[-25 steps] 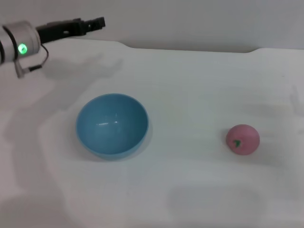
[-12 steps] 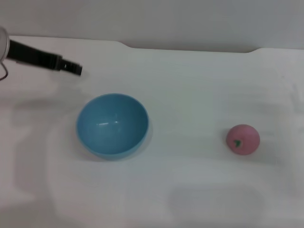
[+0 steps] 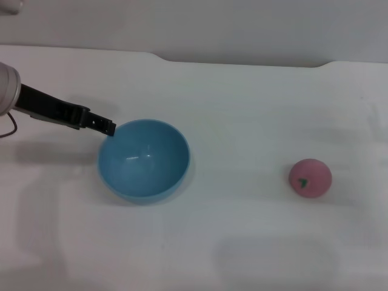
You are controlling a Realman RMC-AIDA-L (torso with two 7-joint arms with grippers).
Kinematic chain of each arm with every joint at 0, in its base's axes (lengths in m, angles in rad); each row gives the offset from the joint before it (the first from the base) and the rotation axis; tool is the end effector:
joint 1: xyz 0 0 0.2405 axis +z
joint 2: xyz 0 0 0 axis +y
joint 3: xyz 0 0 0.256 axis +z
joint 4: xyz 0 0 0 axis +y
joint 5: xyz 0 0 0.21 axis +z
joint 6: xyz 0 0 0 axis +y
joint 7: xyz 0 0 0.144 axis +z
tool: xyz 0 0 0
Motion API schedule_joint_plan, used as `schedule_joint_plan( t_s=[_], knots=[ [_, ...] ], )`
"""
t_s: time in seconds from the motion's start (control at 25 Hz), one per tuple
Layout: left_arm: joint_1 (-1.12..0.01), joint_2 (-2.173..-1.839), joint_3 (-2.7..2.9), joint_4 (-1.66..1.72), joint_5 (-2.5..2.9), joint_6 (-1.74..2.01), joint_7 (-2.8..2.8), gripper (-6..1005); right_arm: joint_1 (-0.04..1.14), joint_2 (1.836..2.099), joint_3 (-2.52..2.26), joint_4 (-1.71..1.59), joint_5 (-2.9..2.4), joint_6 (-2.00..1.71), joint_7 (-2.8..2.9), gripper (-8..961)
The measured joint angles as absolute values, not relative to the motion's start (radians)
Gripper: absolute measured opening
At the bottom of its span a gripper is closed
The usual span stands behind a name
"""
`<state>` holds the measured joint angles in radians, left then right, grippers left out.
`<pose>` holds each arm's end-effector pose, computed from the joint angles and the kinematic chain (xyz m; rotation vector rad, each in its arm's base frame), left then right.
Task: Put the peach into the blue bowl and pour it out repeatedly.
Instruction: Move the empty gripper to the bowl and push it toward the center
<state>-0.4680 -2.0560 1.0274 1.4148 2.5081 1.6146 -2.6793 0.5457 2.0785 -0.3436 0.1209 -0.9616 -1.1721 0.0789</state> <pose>-0.2360 0.3443 0.0722 -2.2623 -1.4342 0.1086 0.3362 0.3411 -0.0131 -1.5521 0.5669 0.5938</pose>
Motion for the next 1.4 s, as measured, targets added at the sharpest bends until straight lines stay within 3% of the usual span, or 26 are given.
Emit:
schedule_joint_plan(
  t_s=[1.4],
  knots=[
    [-0.538, -2.056, 1.183, 1.082, 2.585, 1.378, -2.691, 793, 0.579, 2.078, -0.367, 0.117, -0.962, -1.176, 0.077, 678]
  ],
)
